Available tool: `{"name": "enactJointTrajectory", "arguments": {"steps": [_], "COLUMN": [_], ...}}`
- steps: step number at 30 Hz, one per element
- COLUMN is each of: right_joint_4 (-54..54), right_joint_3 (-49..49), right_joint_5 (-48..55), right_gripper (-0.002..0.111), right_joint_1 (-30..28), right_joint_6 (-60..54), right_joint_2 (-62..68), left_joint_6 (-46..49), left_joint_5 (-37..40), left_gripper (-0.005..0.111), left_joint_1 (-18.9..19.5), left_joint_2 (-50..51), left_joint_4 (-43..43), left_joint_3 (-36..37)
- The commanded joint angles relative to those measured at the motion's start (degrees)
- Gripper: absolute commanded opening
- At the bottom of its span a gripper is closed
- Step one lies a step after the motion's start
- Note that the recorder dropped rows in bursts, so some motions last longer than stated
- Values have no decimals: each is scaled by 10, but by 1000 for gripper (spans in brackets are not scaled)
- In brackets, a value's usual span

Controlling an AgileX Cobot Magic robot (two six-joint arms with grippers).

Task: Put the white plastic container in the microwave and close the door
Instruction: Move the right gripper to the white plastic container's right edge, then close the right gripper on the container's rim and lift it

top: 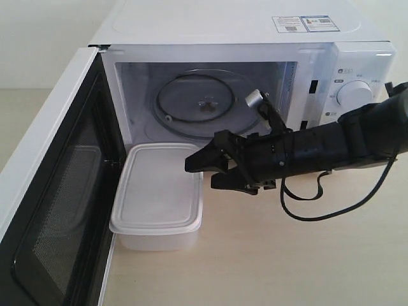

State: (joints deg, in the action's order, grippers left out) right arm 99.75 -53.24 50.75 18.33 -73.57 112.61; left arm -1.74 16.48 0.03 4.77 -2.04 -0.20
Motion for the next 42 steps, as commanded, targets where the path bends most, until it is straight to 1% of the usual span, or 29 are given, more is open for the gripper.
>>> {"name": "enactJointTrajectory", "arguments": {"steps": [1,8,12,14,18,19,25,31,32,34,37,38,40,42], "right_joint_4": [2,2,2,2,2,2,2,2,2,2,2,2,2,2], "right_joint_3": [-12,-14,-38,-50,-55,-55,-55,-55,-55,-55,-55,-55,-55,-55], "right_joint_5": [-18,-6,53,66,48,48,45,14,13,11,11,11,13,13], "right_gripper": [71,71,71,70,57,55,56,55,54,48,31,27,25,29], "right_joint_1": [2,2,2,2,2,2,2,2,2,2,2,2,2,2], "right_joint_6": [29,33,35,37,37,37,37,42,42,43,42,41,41,41], "right_joint_2": [0,25,76,90,92,92,92,92,92,92,92,92,92,92], "left_joint_6": [0,0,0,0,0,0,0,0,0,0,0,0,0,0], "left_joint_5": [-2,-2,-2,-2,-2,-2,-2,-2,-2,-2,-2,-2,-2,-2], "left_gripper": [4,4,4,4,4,4,4,4,4,4,4,4,4,4], "left_joint_1": [4,4,4,4,4,4,4,4,4,4,4,4,4,4], "left_joint_2": [-4,-4,-4,-4,-4,-4,-4,-4,-4,-4,-4,-4,-4,-4], "left_joint_4": [1,1,1,1,1,1,1,1,1,1,1,1,1,1], "left_joint_3": [2,2,2,2,2,2,2,2,2,2,2,2,2,2]}}
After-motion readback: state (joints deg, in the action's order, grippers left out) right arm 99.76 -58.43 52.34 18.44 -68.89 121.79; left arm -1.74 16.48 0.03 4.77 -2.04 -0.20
